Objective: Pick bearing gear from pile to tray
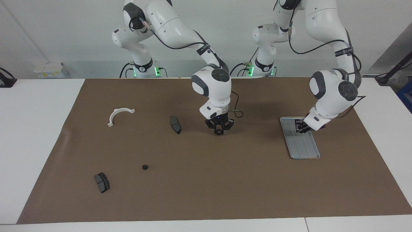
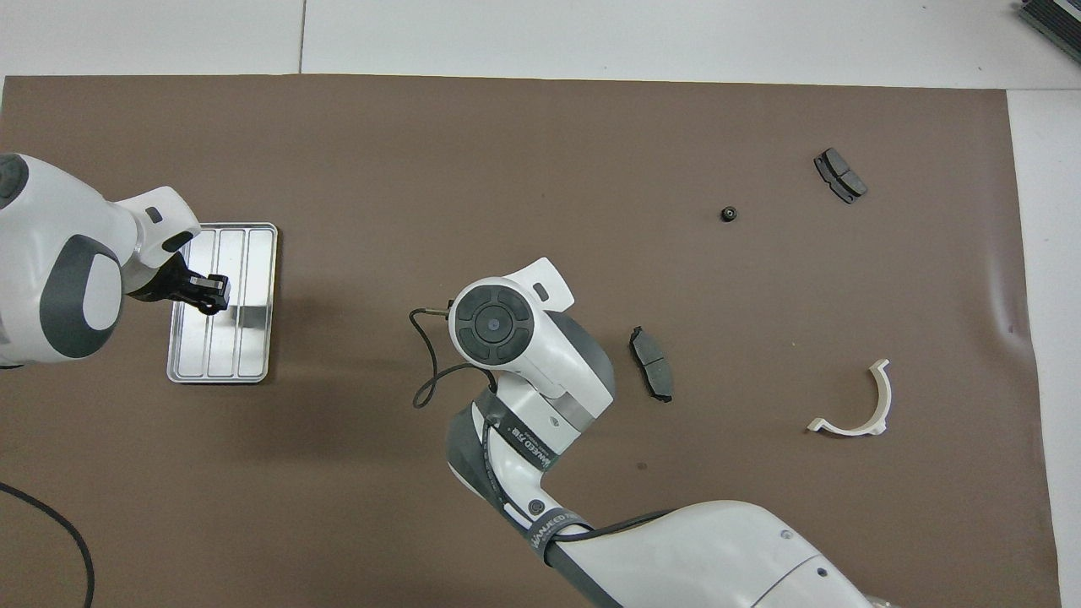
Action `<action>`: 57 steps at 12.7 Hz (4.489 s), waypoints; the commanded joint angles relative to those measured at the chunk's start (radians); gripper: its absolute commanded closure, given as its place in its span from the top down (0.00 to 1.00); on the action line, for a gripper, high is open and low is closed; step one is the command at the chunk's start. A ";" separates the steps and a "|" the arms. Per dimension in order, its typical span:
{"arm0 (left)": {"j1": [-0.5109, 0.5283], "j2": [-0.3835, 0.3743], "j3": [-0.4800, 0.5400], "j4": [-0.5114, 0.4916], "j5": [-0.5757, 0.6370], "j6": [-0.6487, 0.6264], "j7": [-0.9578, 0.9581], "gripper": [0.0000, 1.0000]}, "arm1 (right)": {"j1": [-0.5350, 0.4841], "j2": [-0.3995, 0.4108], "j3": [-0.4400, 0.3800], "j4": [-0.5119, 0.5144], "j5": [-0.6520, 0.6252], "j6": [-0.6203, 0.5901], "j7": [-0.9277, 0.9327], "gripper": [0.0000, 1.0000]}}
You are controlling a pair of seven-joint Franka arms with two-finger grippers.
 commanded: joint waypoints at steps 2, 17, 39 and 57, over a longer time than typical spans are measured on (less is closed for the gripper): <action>0.003 -0.038 -0.003 -0.045 0.001 0.029 0.012 0.68 | 0.006 0.001 -0.003 0.004 -0.024 -0.022 0.023 0.97; -0.348 -0.026 -0.010 0.026 0.001 0.100 -0.696 0.80 | -0.477 0.009 -0.005 0.015 -0.007 0.090 -0.578 0.98; -0.649 0.174 -0.007 0.120 0.012 0.256 -1.037 0.68 | -0.541 0.023 -0.002 0.003 0.045 0.090 -0.650 0.54; -0.627 0.174 -0.005 0.121 0.014 0.201 -1.026 0.14 | -0.541 -0.034 0.001 -0.042 0.053 0.015 -0.656 0.00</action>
